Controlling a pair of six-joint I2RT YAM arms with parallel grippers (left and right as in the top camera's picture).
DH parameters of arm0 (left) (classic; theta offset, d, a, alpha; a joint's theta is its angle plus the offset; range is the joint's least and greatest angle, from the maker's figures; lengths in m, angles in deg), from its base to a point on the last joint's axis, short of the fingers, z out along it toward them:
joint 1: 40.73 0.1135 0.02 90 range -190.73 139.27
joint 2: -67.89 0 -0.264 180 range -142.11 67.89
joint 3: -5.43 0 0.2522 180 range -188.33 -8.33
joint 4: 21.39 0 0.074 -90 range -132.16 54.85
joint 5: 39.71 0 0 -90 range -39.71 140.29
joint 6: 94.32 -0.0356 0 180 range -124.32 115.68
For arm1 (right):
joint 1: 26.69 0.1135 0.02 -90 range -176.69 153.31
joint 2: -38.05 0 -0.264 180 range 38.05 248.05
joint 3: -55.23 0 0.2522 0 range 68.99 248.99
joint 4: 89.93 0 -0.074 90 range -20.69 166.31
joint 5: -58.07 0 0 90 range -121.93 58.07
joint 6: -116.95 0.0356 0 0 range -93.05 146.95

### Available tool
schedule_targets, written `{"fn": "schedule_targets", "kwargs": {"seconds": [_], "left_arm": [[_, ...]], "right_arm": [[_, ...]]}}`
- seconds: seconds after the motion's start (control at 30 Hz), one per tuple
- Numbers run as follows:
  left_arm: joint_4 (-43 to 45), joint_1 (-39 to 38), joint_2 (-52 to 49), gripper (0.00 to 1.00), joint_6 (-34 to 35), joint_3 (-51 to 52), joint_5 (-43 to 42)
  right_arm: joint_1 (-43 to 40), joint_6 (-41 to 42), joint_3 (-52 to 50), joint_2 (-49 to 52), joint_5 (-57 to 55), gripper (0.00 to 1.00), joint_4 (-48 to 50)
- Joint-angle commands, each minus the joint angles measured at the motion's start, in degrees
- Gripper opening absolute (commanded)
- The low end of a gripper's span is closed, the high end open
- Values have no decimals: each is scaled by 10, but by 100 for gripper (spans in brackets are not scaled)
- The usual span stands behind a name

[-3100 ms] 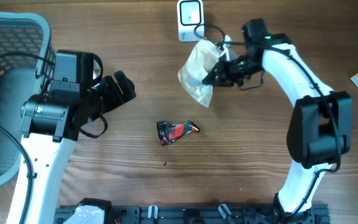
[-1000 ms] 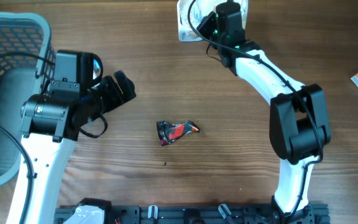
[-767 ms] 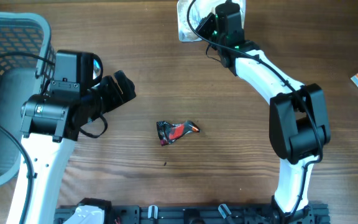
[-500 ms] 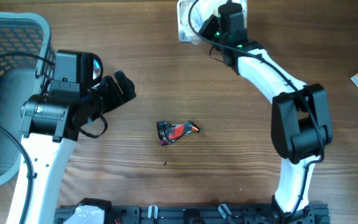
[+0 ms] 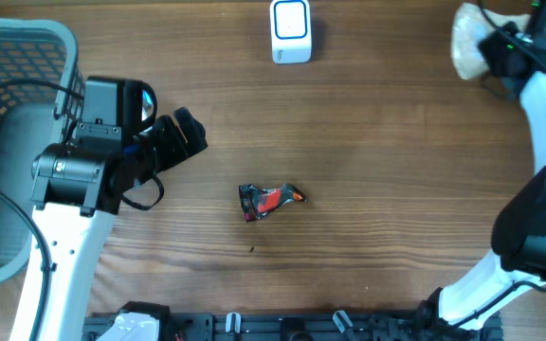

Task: Scan the item barcode
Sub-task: 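Carry the clear bag to the right edge and release it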

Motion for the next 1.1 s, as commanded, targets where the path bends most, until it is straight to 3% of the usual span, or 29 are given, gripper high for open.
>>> {"fn": "schedule_targets", "kwargs": {"seconds": [0.0, 0.13, 0.27, 0.3, 0.37, 0.4, 0.43, 0.5, 0.6, 0.77, 0.87, 0.93, 1.03, 1.07], "left_arm": [[1, 3, 1, 100, -9, -5, -7], [1, 3, 1, 100, -9, -5, -7], [1, 3, 1, 100, -9, -5, -7], [1, 3, 1, 100, -9, -5, -7], [1, 3, 1, 100, -9, -5, -7], [1, 3, 1, 100, -9, -5, -7], [1, 3, 1, 100, -9, -5, -7], [1, 3, 1, 100, -9, -5, -7], [1, 3, 1, 100, -9, -5, -7], [1, 3, 1, 100, -9, -5, -7], [1, 3, 1, 100, -9, -5, -7], [1, 3, 1, 100, -9, -5, -7], [1, 3, 1, 100, -9, -5, -7], [1, 3, 1, 100, -9, -5, -7]], "right_arm": [[-49, -121, 4, 40, 0, 5, -1], [-98, -199, 4, 86, -1, 5, 10], [-138, -195, 4, 115, -20, 5, 24], [-146, -195, 4, 120, -18, 9, 29], [-157, -197, 4, 123, -13, 28, 36], [-163, -198, 4, 124, -14, 52, 38], [-165, -200, 4, 123, -14, 61, 40], [-167, -202, 6, 123, -14, 70, 40], [-167, -195, 20, 122, -7, 74, 22], [-163, -195, 61, 106, 104, 73, -12], [-152, -194, 63, 95, 185, 67, -13], [-138, -176, 62, 95, 180, 55, -39], [-111, -116, 60, 96, 84, 18, -105], [-100, -93, 53, 96, 46, 14, -120]]}}
